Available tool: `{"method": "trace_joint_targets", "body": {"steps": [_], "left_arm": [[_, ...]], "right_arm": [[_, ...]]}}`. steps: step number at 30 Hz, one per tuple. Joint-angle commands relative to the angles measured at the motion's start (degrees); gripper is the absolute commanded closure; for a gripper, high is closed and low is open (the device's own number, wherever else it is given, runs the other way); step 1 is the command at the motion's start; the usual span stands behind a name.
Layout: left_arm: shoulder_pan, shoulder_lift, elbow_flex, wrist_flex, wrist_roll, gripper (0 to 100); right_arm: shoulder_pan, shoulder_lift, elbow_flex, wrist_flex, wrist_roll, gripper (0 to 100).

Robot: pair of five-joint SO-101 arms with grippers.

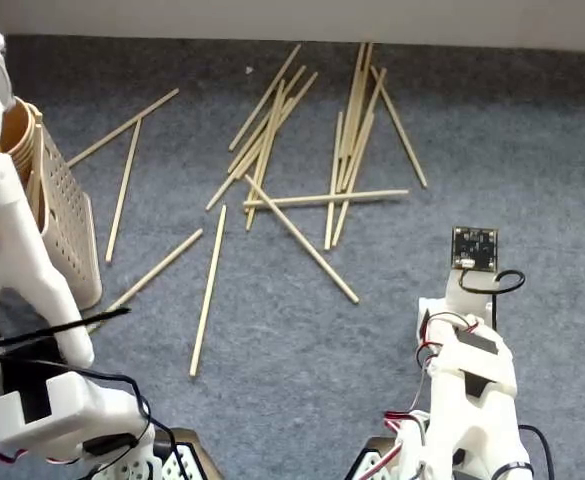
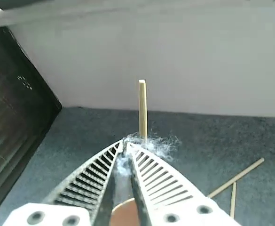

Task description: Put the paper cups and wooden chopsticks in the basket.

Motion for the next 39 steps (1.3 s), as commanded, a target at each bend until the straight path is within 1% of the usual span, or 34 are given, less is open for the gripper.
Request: {"method": "trace_joint_targets", "body": {"steps": [1, 3, 7, 8, 12, 22, 25, 27, 30, 31, 32, 36, 39], "left_arm": [[1.89, -1.36, -14.64, 6.51, -0.18, 100], [1.89, -1.27, -17.89, 9.05, -0.18, 96], [-1.36, -1.10, -17.89, 10.55, 2.02, 75], [-2.07, -0.57, -17.10, 10.46, 1.49, 74], [-3.65, 3.82, -14.81, 10.20, -0.88, 77], [-3.38, 15.60, -14.81, 4.57, -0.44, 77], [-3.65, 17.89, -14.90, 3.69, 1.23, 78], [-3.65, 18.77, -14.99, 3.69, 1.14, 82], [-3.38, 18.77, -14.99, 3.69, 1.23, 98], [-3.38, 18.68, -14.99, 3.69, 1.41, 100], [-3.38, 18.59, -15.08, 3.69, 1.41, 98], [-3.38, 17.54, -19.38, 4.57, 1.23, 100], [-3.30, 15.87, -24.92, 8.53, 1.23, 100]], "right_arm": [[-0.31, -1.45, -0.13, -1.10, 0.00, 91.8], [-0.31, -1.45, -0.13, -1.10, 0.00, 91.8], [-0.31, -1.45, -0.13, -1.10, 0.00, 91.8], [-0.31, -1.45, -0.13, -1.10, 0.00, 91.8], [-0.31, -1.45, -0.31, -1.10, 2.02, 91.8], [-0.31, -1.45, -0.13, -1.10, 2.64, 91.8], [-0.40, -1.45, -0.13, -1.10, 2.64, 91.8], [-0.57, -1.45, -0.13, -1.10, 2.64, 91.8], [-1.63, -1.45, -0.13, -1.10, 2.73, 91.8], [-1.54, -1.45, -0.13, -1.10, 2.73, 91.8], [-1.54, -1.45, -0.13, -1.10, 2.73, 91.8], [-1.54, -1.45, -0.13, -1.10, 2.73, 91.8], [-1.54, -1.45, -0.13, -1.10, 2.73, 91.8]]}}
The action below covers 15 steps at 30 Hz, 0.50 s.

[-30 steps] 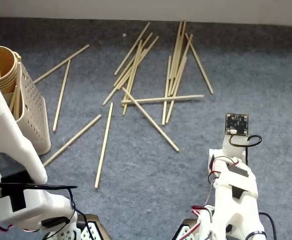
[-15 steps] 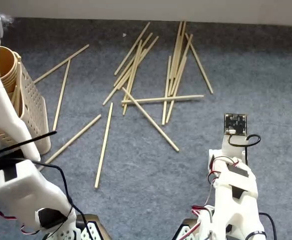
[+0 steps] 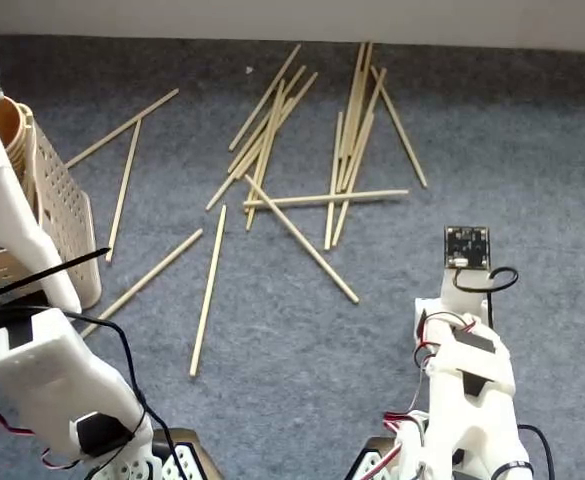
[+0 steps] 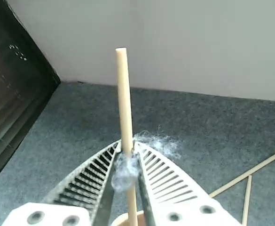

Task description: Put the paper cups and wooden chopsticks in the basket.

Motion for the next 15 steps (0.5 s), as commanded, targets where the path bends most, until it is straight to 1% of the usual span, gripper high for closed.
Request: {"method": "trace_joint_targets", "body": {"steps": [1, 4, 7, 10, 12, 15], "left_arm": [[-0.04, -4.26, -8.40, 4.31, 0.09, 100], [0.31, -5.93, -15.34, 8.44, 0.09, 100], [2.07, -7.87, -21.85, 12.92, -2.99, 100], [3.12, -10.68, -27.47, 16.09, -3.69, 100], [3.21, -13.49, -29.67, 17.85, -3.78, 100], [3.21, -17.89, -29.32, 18.46, -3.78, 100]], "right_arm": [[-0.57, -1.45, -0.13, -1.10, 0.88, 91.8], [-0.57, -1.45, -0.13, -1.10, 0.88, 91.8], [-0.57, -1.45, -0.13, -1.10, 0.88, 91.8], [-0.57, -1.45, -0.13, -1.10, 0.88, 91.8], [-0.57, -1.45, -0.13, -1.10, 0.88, 91.8], [-0.57, -1.45, -0.13, -1.10, 0.88, 91.8]]}}
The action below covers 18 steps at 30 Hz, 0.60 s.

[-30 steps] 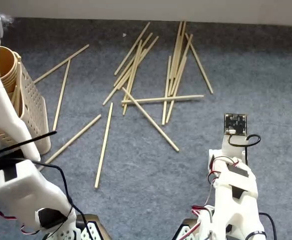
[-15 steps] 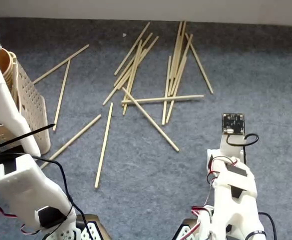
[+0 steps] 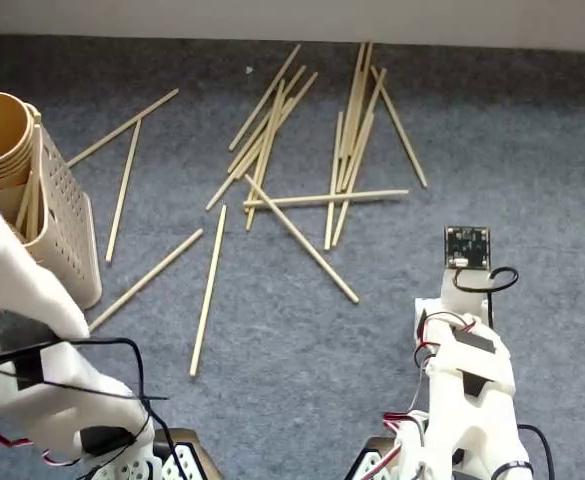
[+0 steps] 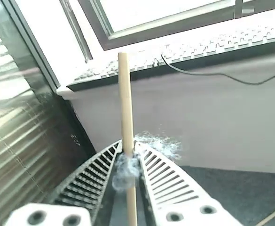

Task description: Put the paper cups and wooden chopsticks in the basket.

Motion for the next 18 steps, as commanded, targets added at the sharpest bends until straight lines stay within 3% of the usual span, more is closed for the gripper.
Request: {"method": "trace_joint_targets", "body": {"steps": [1, 7, 11, 18], "left_arm": [[1.01, -6.02, -0.84, 0.18, -0.62, 100], [1.10, -9.10, 6.02, 0.62, -0.18, 100], [1.19, -9.19, 10.24, 0.88, 5.63, 100], [4.00, -8.75, 14.11, 12.22, 10.46, 100]], "right_arm": [[-0.40, -1.45, -0.13, -1.10, 0.88, 91.8], [-0.31, -1.45, -0.13, -1.10, 0.88, 91.8], [-0.31, -1.45, -0.13, -1.10, 0.88, 91.8], [-0.31, -1.45, -0.13, -1.10, 0.88, 91.8]]}}
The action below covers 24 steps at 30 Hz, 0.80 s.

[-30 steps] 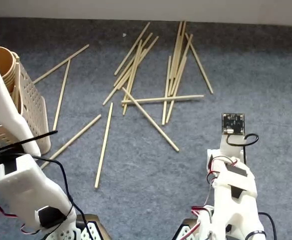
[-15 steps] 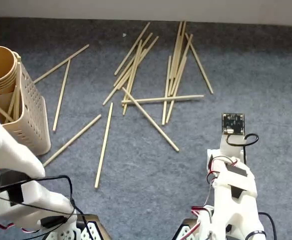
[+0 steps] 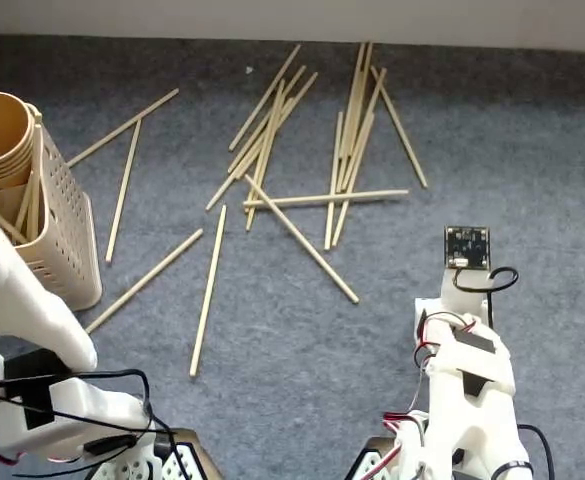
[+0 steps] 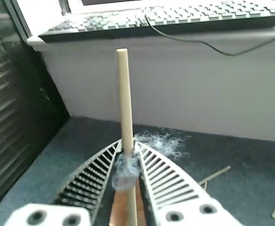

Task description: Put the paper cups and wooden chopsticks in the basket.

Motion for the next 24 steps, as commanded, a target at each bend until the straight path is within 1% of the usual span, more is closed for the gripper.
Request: {"method": "trace_joint_targets", "body": {"steps": [1, 5, 11, 19, 24], "left_arm": [[1.27, -0.84, 0.22, 3.52, 1.85, 100], [0.84, 0.40, 2.07, 3.25, 1.93, 100], [-2.42, 3.74, 3.21, 2.20, 1.76, 100], [-2.24, 4.70, 3.03, 0.26, 1.67, 100], [-2.15, 5.14, 3.30, -2.37, 1.58, 100]], "right_arm": [[-0.31, -1.45, -0.13, -1.10, 0.88, 91.8], [-0.31, -1.45, -0.13, -1.10, 0.88, 91.8], [-0.31, -1.45, -0.13, -1.10, 0.88, 91.8], [-0.40, -1.45, -0.13, -1.10, 0.88, 91.8], [-0.40, -1.45, -0.13, -1.10, 0.88, 91.8]]}}
